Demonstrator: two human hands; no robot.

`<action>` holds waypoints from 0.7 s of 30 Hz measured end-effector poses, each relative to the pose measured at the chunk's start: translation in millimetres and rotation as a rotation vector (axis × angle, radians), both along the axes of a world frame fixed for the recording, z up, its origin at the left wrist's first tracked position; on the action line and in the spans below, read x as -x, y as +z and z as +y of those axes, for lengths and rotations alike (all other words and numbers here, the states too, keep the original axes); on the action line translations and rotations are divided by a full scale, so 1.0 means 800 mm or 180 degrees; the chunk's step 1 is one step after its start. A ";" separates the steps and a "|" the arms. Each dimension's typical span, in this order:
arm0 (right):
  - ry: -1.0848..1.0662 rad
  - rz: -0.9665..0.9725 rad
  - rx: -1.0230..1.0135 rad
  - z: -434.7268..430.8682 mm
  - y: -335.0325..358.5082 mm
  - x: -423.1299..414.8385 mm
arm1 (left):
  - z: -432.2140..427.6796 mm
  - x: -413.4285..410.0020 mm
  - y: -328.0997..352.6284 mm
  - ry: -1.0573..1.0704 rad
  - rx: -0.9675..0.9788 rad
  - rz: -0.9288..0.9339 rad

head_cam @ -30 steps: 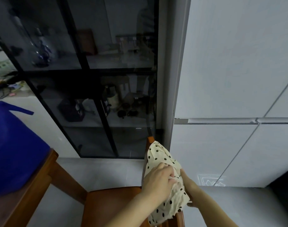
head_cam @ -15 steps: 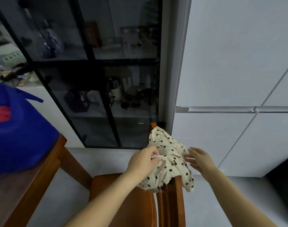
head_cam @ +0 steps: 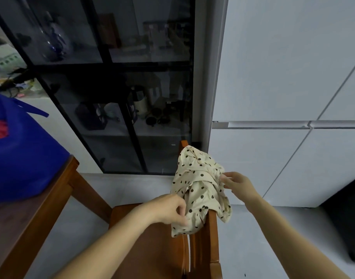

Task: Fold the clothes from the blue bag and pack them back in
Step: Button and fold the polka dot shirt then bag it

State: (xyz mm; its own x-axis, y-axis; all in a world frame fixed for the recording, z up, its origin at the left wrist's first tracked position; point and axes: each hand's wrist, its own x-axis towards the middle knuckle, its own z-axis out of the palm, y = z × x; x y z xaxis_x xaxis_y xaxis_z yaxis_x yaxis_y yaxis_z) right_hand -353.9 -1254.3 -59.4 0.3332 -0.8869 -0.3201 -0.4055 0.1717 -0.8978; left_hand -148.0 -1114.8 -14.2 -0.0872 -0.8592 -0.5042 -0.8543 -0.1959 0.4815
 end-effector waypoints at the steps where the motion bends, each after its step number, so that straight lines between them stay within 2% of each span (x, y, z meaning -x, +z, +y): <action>1: 0.0016 -0.0001 0.0000 0.000 0.000 -0.001 | 0.000 -0.001 0.000 0.0096 0.0021 0.0024; 5: -0.0005 0.0200 -0.0082 0.000 -0.017 0.006 | -0.018 0.000 0.006 0.0626 0.0604 0.0044; 9: 0.0488 0.0897 -0.0247 0.006 -0.048 0.020 | -0.055 0.012 0.019 0.0801 0.1107 0.0028; 11: 0.0647 0.1011 -0.0356 0.012 -0.064 0.022 | -0.078 0.022 0.024 0.0819 0.1267 0.0077; 14: 0.0442 0.0808 -0.0216 0.021 -0.069 0.020 | -0.109 0.036 0.027 0.0781 0.1375 0.0098; 18: -0.0534 0.0109 0.0153 0.018 -0.030 0.041 | -0.134 0.059 0.022 0.0422 0.1422 0.0117; 21: -0.0579 -0.0344 0.0432 0.015 0.011 0.058 | -0.145 0.072 0.020 -0.0024 0.1433 0.0086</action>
State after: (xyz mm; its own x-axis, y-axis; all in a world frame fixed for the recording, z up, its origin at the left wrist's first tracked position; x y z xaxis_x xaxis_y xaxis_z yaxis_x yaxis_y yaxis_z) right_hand -400.6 -1242.5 -51.0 0.1900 -0.9678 -0.1651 -0.2794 0.1079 -0.9541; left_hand -205.4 -1230.7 1.6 -0.1021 -0.9917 -0.0777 -0.8409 0.0443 0.5393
